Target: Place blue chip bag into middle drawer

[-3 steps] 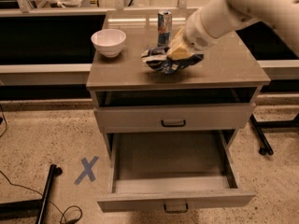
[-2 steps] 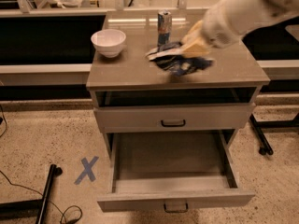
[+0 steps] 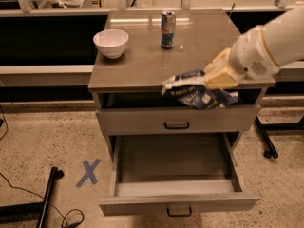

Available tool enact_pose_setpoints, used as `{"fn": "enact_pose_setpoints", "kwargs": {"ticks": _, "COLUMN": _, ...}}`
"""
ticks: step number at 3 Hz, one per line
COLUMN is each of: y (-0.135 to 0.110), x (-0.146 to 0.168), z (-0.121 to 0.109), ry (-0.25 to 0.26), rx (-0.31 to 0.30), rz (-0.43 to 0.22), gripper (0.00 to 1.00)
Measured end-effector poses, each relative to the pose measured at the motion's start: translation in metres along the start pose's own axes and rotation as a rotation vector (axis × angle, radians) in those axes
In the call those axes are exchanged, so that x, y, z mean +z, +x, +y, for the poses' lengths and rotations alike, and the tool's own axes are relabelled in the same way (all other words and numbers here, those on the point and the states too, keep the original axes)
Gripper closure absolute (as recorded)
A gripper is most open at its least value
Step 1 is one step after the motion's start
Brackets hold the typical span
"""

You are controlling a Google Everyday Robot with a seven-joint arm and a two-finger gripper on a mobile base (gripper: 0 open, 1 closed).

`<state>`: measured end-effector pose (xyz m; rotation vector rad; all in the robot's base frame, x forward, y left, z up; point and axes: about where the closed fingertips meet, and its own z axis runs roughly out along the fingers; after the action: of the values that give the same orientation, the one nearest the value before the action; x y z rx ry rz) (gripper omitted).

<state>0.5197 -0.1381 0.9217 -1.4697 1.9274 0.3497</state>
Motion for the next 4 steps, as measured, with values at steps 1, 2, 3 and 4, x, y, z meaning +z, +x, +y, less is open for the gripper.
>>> {"fn": "enact_pose_setpoints", "kwargs": {"ticks": 1, "y": 0.04, "x": 0.047, "z": 0.038, "ry": -0.114, "rx": 0.079, "rz": 0.05, "gripper": 1.0}}
{"fn": "enact_pose_setpoints", "kwargs": {"ticks": 2, "y": 0.09, "x": 0.097, "z": 0.041, "ry": -0.186, "rx": 0.163, "rz": 0.102, "gripper": 1.0}}
{"fn": "enact_pose_setpoints", "kwargs": {"ticks": 3, "y": 0.09, "x": 0.097, "z": 0.041, "ry": -0.186, "rx": 0.163, "rz": 0.102, "gripper": 1.0}}
{"fn": "enact_pose_setpoints", "kwargs": {"ticks": 4, "y": 0.121, "x": 0.107, "z": 0.039, "ry": -0.17, "rx": 0.193, "rz": 0.074, "gripper": 1.0}}
